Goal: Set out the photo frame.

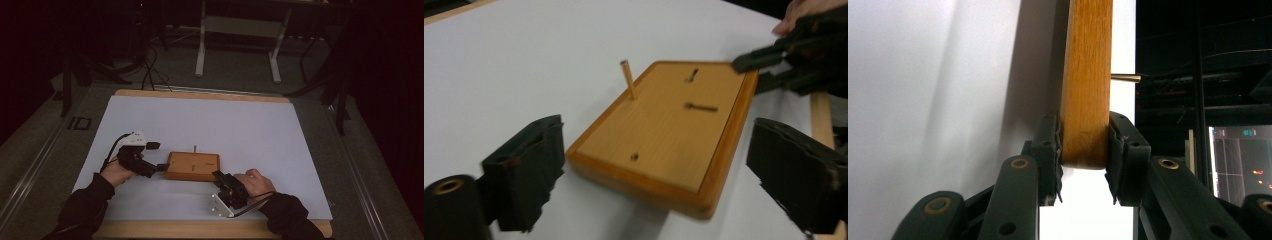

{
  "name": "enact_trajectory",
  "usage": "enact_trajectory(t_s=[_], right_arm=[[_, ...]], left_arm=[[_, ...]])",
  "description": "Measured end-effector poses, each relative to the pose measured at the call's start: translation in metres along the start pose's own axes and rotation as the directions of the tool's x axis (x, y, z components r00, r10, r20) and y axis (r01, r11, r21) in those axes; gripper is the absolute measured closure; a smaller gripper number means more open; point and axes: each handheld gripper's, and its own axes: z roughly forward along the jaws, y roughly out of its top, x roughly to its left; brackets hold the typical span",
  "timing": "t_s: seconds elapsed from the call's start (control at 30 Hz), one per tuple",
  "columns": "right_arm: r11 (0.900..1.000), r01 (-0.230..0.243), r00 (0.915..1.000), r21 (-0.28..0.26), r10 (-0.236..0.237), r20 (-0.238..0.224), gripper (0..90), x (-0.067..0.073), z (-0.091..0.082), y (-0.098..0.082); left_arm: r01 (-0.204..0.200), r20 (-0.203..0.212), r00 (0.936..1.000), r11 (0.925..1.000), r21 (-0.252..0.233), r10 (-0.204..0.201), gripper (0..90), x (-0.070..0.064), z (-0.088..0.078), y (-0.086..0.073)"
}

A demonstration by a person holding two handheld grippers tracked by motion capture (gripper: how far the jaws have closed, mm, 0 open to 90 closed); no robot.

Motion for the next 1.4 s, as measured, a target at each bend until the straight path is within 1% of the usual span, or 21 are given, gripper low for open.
enact_trajectory(t_s=[0.03,0.1,0.17,0.2,0.23,0.27,0.37,0.5,0.6,0.7,0.73,0.77,0.87,0.97,1.0,1.07,1.17,1.2,1.23,1.3,1.4], right_arm=[[1.000,-0.001,1.0000,0.000,0.001,-0.008,69.2,-0.002,0.000,-0.001],[1.000,-0.011,0.9998,-0.003,0.011,-0.019,69.3,-0.005,0.000,-0.002],[1.000,-0.018,0.9991,-0.002,0.018,-0.037,69.3,-0.010,-0.001,-0.003],[1.000,-0.018,0.9991,-0.002,0.018,-0.037,69.3,-0.010,-0.001,-0.003],[1.000,-0.022,0.9986,-0.002,0.022,-0.047,69.3,-0.012,-0.001,-0.004],[0.999,-0.033,0.9972,-0.005,0.033,-0.067,69.3,-0.017,0.000,-0.005],[0.999,-0.050,0.9950,-0.007,0.049,-0.087,69.3,-0.023,0.000,-0.007],[0.997,-0.078,0.9906,-0.006,0.077,-0.114,69.5,-0.032,0.001,-0.008],[0.995,-0.099,0.9861,-0.010,0.097,-0.135,69.6,-0.038,0.002,-0.010],[0.993,-0.116,0.9793,-0.015,0.112,-0.168,69.6,-0.046,0.003,-0.013],[0.992,-0.129,0.9755,-0.016,0.124,-0.182,69.5,-0.049,0.004,-0.014],[0.992,-0.123,0.9736,-0.019,0.117,-0.196,69.6,-0.053,0.005,-0.016],[0.989,-0.145,0.9651,-0.014,0.138,-0.222,69.8,-0.064,0.008,-0.020],[0.984,-0.178,0.9515,-0.009,0.169,-0.257,69.8,-0.075,0.011,-0.024],[0.982,-0.190,0.9451,-0.009,0.180,-0.273,69.8,-0.079,0.012,-0.026],[0.979,-0.206,0.9362,-0.011,0.193,-0.294,69.8,-0.086,0.016,-0.029],[0.972,-0.234,0.9149,-0.009,0.217,-0.340,69.8,-0.098,0.020,-0.034],[0.968,-0.250,0.9061,-0.006,0.232,-0.354,69.7,-0.101,0.022,-0.035],[0.967,-0.254,0.9015,-0.004,0.235,-0.364,69.7,-0.104,0.023,-0.035],[0.961,-0.275,0.8851,0.003,0.254,-0.390,69.7,-0.110,0.026,-0.037],[0.955,-0.297,0.8653,0.006,0.272,-0.421,69.7,-0.117,0.030,-0.040]], left_arm=[[0.001,-0.005,1.0000,1.0000,-0.001,-0.001,7.1,-0.001,-0.001,-0.002],[0.012,-0.043,0.9990,0.9999,-0.010,-0.013,6.5,-0.004,-0.004,-0.008],[0.023,-0.047,0.9986,0.9996,-0.015,-0.024,6.5,-0.007,-0.007,-0.013],[0.023,-0.047,0.9986,0.9996,-0.015,-0.024,6.2,-0.007,-0.007,-0.013],[0.034,-0.057,0.9978,0.9993,-0.017,-0.035,6.2,-0.011,-0.008,-0.020],[0.033,-0.065,0.9973,0.9993,-0.015,-0.034,4.4,-0.013,-0.007,-0.022],[0.013,-0.078,0.9969,0.9999,0.008,-0.013,4.3,-0.020,-0.005,-0.030],[-0.009,-0.095,0.9954,0.9999,0.008,0.010,4.2,-0.029,0.000,-0.038],[-0.027,-0.112,0.9933,0.9996,0.014,0.028,4.2,-0.034,0.005,-0.043],[-0.036,-0.129,0.9908,0.9991,0.024,0.039,4.2,-0.037,0.008,-0.045],[-0.034,-0.125,0.9915,0.9993,0.019,0.036,4.2,-0.038,0.008,-0.046],[-0.031,-0.121,0.9921,0.9994,0.016,0.032,4.2,-0.039,0.008,-0.046],[-0.013,-0.111,0.9937,0.9999,0.001,0.013,4.2,-0.038,0.008,-0.047],[0.004,-0.112,0.9937,0.9999,-0.012,-0.006,4.2,-0.036,0.007,-0.049],[0.005,-0.115,0.9934,1.0000,-0.007,-0.006,4.2,-0.035,0.007,-0.050],[0.008,-0.117,0.9931,0.9999,-0.008,-0.009,4.2,-0.035,0.007,-0.051],[0.014,-0.115,0.9933,0.9999,-0.009,-0.015,4.2,-0.034,0.007,-0.052],[0.015,-0.114,0.9934,0.9998,-0.010,-0.016,4.2,-0.034,0.008,-0.052],[0.015,-0.113,0.9935,0.9999,-0.008,-0.015,4.2,-0.034,0.008,-0.052],[0.010,-0.108,0.9941,0.9999,-0.007,-0.010,4.2,-0.034,0.008,-0.052],[0.007,-0.107,0.9943,1.0000,-0.007,-0.007,4.2,-0.034,0.009,-0.053]])
